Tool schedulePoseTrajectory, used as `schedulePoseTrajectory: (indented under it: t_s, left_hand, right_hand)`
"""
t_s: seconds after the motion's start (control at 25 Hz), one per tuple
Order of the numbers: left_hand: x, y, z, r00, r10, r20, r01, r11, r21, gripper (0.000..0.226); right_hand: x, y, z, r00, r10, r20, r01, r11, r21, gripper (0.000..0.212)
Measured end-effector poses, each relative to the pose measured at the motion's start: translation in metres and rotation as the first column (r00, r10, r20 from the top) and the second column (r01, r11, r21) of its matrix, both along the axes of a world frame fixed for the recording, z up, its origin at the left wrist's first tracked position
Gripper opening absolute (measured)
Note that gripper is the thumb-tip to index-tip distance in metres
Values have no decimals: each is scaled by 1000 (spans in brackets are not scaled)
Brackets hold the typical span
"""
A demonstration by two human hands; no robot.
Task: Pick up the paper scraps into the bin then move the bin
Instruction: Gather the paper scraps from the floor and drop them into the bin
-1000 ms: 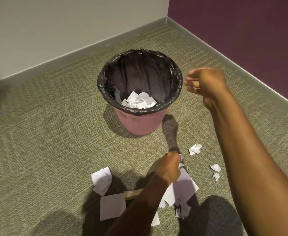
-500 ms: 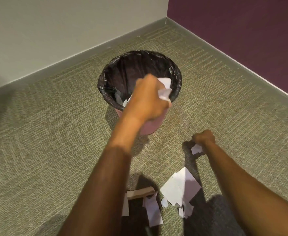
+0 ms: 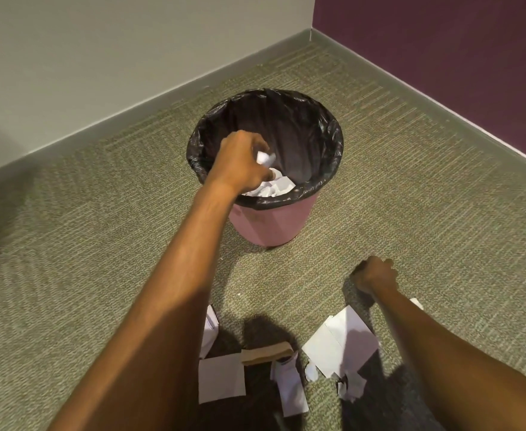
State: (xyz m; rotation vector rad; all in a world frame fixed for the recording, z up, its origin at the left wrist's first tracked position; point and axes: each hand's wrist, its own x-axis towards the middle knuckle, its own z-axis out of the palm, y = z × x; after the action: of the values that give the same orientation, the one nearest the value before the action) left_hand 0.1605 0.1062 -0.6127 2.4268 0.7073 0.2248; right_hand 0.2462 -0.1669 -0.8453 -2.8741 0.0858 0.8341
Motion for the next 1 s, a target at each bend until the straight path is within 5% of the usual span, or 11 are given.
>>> schedulePoseTrajectory:
  t_s: [0.08, 0.2, 0.36, 0.48, 0.68, 0.8, 1.0]
  left_hand:
    - [-7, -1, 3, 998, 19, 53, -19, 1000, 6, 43]
    - [-25, -1, 8, 945, 200, 259, -192, 980, -57, 15]
    - [-60, 1, -11, 708, 589, 390, -575, 801, -166, 10]
    - [-94, 3, -62, 636, 748, 190, -742, 660, -114, 17]
    - [-164, -23, -174, 673, 531, -516, -621, 784, -3, 46]
    - [-195, -51, -216, 667, 404, -626, -448, 889, 97, 56]
    - [-219, -58, -243, 706, 385, -594, -342, 920, 190, 56]
  right_hand:
    - [1, -7, -4, 999, -36, 29, 36, 999, 9, 46]
    - [2, -18, 3, 994, -102, -26, 104, 993, 61, 54]
    - [29, -14, 32, 957, -287, 45, 268, 932, 243, 30]
    - [51, -1, 88, 904, -407, 134, 297, 821, 488, 6]
    - [52, 41, 224, 897, -420, 136, 82, 461, 884, 17]
    - [39, 75, 275, 960, -240, 146, -54, 352, 935, 9]
    - [20, 110, 281, 997, -29, 75, -60, 343, 937, 14]
